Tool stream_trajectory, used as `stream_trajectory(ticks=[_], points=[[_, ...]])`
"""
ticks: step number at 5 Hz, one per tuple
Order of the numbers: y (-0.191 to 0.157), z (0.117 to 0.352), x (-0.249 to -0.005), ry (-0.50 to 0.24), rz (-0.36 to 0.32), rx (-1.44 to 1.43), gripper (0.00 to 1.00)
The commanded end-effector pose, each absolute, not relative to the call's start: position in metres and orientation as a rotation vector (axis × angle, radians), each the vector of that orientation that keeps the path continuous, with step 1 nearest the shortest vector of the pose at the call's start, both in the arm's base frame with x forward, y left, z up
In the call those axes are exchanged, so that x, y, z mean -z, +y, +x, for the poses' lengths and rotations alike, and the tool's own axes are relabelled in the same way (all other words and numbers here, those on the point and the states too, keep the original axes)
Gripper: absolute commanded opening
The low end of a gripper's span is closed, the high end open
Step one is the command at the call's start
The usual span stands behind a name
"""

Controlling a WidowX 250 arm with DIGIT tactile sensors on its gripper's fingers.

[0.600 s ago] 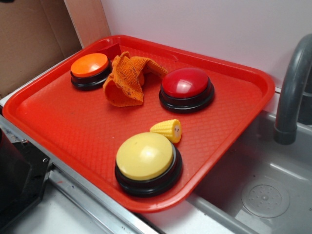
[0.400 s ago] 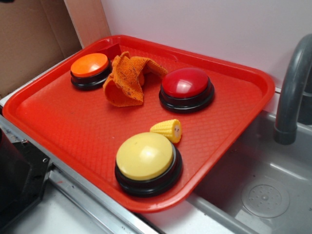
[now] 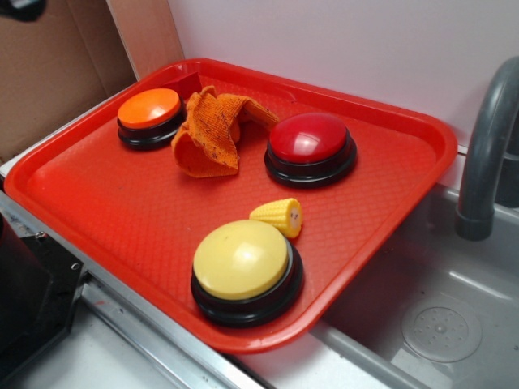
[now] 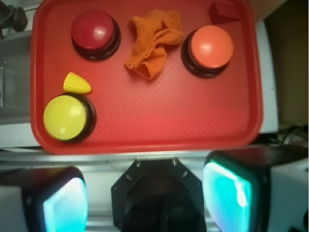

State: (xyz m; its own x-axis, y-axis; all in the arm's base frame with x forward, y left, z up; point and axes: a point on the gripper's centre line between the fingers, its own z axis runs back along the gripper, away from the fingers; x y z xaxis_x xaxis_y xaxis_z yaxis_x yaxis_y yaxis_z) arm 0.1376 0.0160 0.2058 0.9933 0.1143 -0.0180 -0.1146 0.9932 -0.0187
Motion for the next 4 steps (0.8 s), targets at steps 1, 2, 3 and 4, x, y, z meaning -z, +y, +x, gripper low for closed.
stream_trajectory(ticks=[1, 2, 3, 4], points=[[0.082, 0.183, -0.165, 0.014, 0.112, -0.259, 1.00], [0.108, 0.198, -0.137, -0.028, 0.166, -0.321, 1.00], [0.127, 0.209, -0.113, -0.053, 0.194, -0.352, 1.00], [0.127, 0.224, -0.080, -0.095, 0.169, -0.259, 1.00]])
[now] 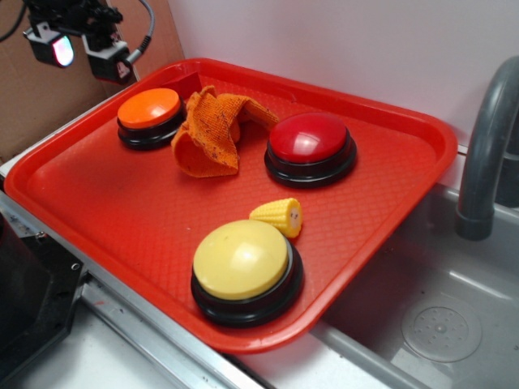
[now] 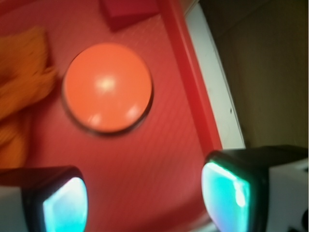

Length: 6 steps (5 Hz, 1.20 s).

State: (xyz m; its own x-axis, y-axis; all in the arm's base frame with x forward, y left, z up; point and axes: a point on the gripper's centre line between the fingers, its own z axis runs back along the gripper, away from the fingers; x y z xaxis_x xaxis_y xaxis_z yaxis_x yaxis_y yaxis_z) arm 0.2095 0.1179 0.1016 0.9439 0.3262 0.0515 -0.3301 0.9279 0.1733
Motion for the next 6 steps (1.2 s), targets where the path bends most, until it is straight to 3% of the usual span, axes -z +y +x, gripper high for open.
stream_trajectory(ticks=[1, 4, 5, 6], points=[[0.131, 0.230, -0.067, -0.210, 0.116, -0.193, 1.00], [0.131, 0.230, -0.067, -0.210, 0.116, -0.193, 1.00], [0.128, 0.262, -0.069, -0.238, 0.124, -0.131, 1.00], [0.129, 0.275, -0.054, -0.214, 0.048, -0.098, 1.00]])
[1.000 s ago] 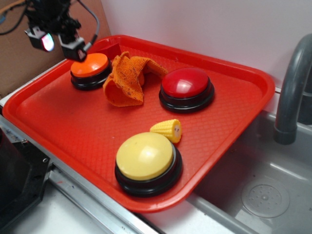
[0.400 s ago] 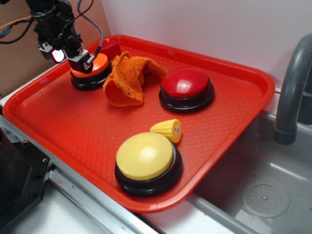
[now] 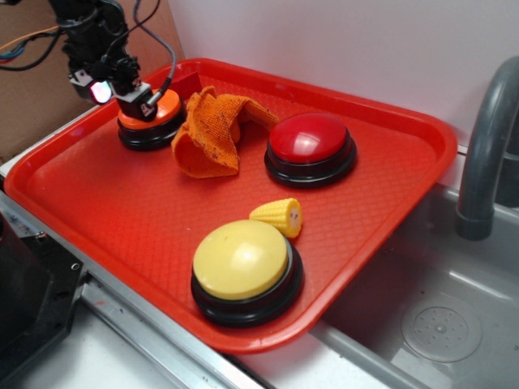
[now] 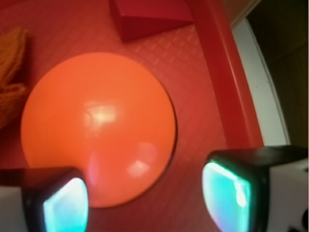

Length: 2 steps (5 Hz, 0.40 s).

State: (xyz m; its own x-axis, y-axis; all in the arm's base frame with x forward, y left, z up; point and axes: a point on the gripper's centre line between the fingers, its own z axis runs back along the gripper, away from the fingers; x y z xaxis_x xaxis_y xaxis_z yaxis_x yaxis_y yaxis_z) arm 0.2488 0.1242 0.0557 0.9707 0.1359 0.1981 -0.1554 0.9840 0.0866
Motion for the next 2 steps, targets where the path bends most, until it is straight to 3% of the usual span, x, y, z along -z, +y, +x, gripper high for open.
stream_trajectory(ticks=[1, 2], points=[[0.124, 0.275, -0.043, -0.168, 0.008, -0.103, 1.00], [0.117, 0.265, -0.071, -0.213, 0.040, -0.096, 1.00]])
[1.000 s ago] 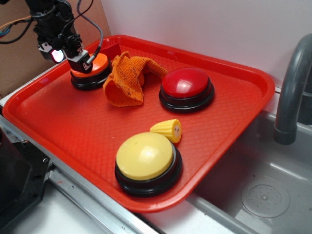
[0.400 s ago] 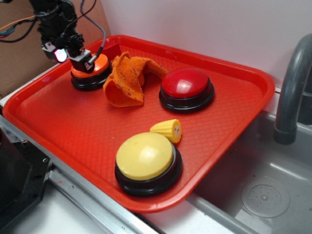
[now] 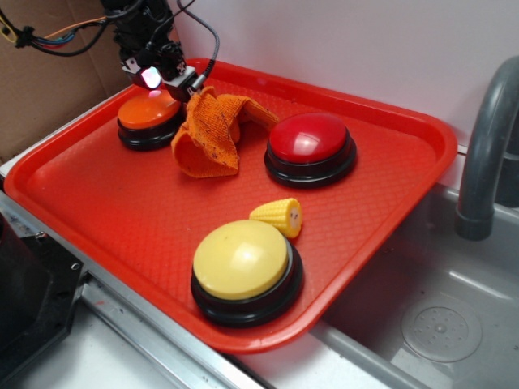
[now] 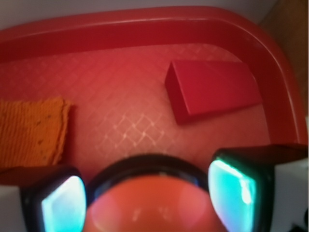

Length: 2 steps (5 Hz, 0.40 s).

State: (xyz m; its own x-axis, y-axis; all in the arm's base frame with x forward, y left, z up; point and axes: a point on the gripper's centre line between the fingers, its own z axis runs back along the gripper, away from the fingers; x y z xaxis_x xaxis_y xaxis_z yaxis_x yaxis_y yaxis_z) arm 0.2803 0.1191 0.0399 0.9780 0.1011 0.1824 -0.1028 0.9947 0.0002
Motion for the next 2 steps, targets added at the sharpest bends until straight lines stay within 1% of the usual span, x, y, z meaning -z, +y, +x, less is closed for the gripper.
stream_trajectory(ticks=[1, 2], points=[[0.111, 0.246, -0.109, -0.271, 0.103, -0.095, 1.00], [0.111, 0.229, -0.132, -0.312, 0.121, -0.134, 1.00]])
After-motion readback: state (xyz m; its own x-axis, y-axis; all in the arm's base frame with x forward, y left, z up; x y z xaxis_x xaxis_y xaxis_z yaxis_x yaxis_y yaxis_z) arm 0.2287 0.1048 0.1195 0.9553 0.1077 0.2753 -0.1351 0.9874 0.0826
